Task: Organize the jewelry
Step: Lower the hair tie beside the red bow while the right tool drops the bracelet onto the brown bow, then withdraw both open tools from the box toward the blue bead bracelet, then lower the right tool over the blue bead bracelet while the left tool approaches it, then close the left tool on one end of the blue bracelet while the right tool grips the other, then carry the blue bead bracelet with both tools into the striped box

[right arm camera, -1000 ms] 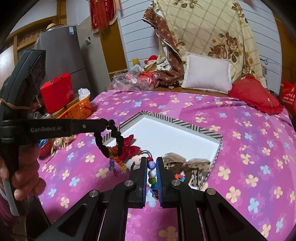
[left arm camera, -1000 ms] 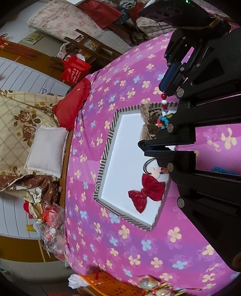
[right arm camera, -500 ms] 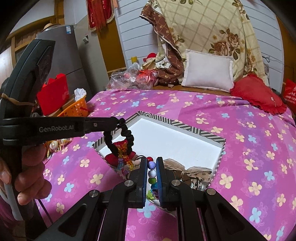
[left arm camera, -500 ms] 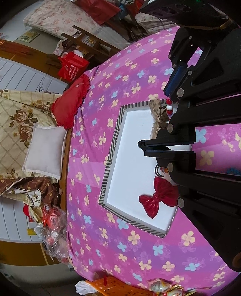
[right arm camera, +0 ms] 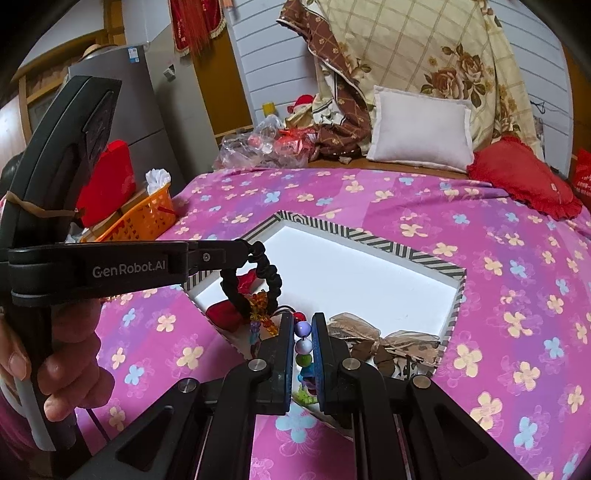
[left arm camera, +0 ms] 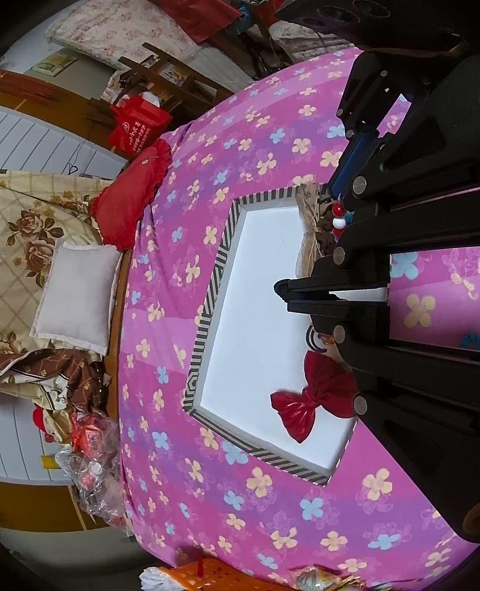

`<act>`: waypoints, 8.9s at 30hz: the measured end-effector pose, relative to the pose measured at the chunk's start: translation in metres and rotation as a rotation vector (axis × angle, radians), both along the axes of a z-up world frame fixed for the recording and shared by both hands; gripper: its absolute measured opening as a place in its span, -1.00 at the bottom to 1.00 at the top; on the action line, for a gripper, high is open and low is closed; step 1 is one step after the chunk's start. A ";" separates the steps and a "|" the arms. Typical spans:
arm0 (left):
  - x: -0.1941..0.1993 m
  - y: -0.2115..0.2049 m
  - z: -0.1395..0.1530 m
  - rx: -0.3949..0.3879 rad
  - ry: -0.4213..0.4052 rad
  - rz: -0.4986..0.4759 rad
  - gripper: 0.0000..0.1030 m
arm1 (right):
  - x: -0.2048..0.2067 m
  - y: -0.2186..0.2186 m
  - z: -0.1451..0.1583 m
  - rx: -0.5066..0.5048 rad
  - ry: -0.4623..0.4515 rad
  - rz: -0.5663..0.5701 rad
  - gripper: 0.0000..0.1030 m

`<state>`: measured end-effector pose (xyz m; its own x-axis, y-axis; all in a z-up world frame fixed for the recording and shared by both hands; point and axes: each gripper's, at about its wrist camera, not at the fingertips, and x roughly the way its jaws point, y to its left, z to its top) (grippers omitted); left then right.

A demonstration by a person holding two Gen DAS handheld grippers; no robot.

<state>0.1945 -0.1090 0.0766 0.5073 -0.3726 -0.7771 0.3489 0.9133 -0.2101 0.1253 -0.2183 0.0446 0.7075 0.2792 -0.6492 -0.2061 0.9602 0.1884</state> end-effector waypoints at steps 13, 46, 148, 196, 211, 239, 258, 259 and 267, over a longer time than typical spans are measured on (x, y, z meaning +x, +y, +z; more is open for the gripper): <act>0.029 0.023 -0.045 0.066 0.063 0.107 -0.95 | 0.032 -0.042 -0.047 0.011 0.115 -0.134 -0.83; 0.024 0.042 -0.074 0.116 0.094 0.187 -0.35 | 0.003 -0.037 -0.038 -0.035 0.096 -0.163 -0.31; -0.172 0.178 -0.105 0.039 0.215 0.314 0.05 | -0.026 0.165 -0.091 -0.172 0.225 0.395 -0.23; -0.099 0.138 -0.117 0.193 0.176 -0.182 0.10 | -0.044 0.155 -0.101 -0.295 0.104 0.706 -0.25; -0.092 0.115 -0.122 0.281 0.082 -0.409 -0.14 | -0.041 0.161 -0.100 -0.312 0.104 0.768 -0.46; -0.106 0.115 -0.081 0.181 0.045 -0.312 -0.84 | -0.077 0.147 -0.052 -0.344 -0.009 0.612 -0.71; -0.106 0.061 -0.043 0.186 -0.014 -0.322 -0.84 | -0.082 0.091 -0.014 -0.337 -0.052 0.466 -0.71; -0.105 0.057 -0.042 0.186 -0.015 -0.323 -0.84 | -0.082 0.087 -0.013 -0.336 -0.054 0.458 -0.71; -0.092 0.024 -0.038 0.185 -0.028 -0.341 -0.84 | -0.073 0.057 -0.008 -0.332 -0.050 0.393 -0.71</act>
